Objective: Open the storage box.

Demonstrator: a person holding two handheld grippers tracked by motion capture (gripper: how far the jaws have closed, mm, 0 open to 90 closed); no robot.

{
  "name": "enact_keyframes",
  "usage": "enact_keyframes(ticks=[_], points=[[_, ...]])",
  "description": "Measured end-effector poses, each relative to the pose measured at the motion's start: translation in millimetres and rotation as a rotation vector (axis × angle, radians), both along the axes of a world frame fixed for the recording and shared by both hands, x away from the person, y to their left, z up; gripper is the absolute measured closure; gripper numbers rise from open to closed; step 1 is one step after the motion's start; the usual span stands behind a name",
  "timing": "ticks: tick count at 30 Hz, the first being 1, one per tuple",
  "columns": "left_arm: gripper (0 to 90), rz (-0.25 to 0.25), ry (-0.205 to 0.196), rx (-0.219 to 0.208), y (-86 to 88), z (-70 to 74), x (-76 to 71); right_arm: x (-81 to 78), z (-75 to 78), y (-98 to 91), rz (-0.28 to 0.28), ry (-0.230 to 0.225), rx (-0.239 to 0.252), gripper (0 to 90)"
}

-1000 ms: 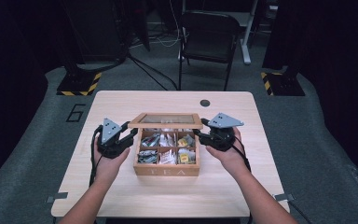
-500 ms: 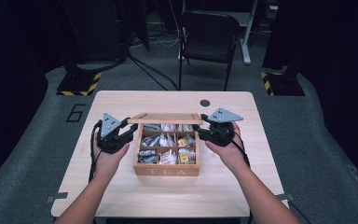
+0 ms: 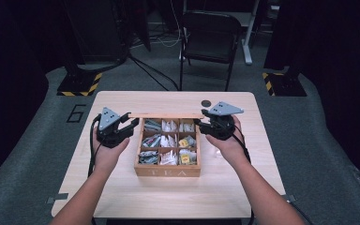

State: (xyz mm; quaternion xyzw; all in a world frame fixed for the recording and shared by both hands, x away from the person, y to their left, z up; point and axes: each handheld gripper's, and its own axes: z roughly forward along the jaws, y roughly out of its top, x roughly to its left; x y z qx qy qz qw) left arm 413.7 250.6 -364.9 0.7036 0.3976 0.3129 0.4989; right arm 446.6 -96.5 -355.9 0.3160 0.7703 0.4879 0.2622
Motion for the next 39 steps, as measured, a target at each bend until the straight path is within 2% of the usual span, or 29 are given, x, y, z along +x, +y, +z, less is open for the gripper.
enact_keyframes(ticks=[3,10,18,20,24,28,32,39], points=[[58.3,-0.003,-0.018,0.005,-0.5,-0.1,4.2,2.3,1.6,-0.2,0.002,0.002,0.001,52.8],[57.8,0.012,-0.01,0.039,-2.2,-5.7,14.6,8.0,6.2,-0.6,-0.002,0.013,0.012,53.5],[60.2,0.032,-0.024,0.031,-5.0,-11.6,25.5,14.1,9.5,-1.8,-0.003,0.02,0.025,54.6],[61.7,0.027,-0.006,0.021,-3.5,-12.8,29.7,15.9,9.6,-2.6,-0.001,0.021,0.034,54.6],[62.7,0.023,0.0,0.007,-2.3,-15.2,35.4,17.7,10.8,-2.6,-0.001,0.032,0.037,54.7],[62.9,0.023,0.008,0.002,-2.6,-13.8,38.4,19.3,11.8,-2.5,0.001,0.031,0.035,54.9],[63.2,0.022,0.011,0.018,-2.8,-11.3,40.4,21.1,13.1,-2.4,-0.005,0.029,0.036,55.3],[63.2,0.027,0.013,-0.001,-3.3,-9.7,43.7,24.6,14.3,-2.5,-0.006,0.024,0.037,55.7]])
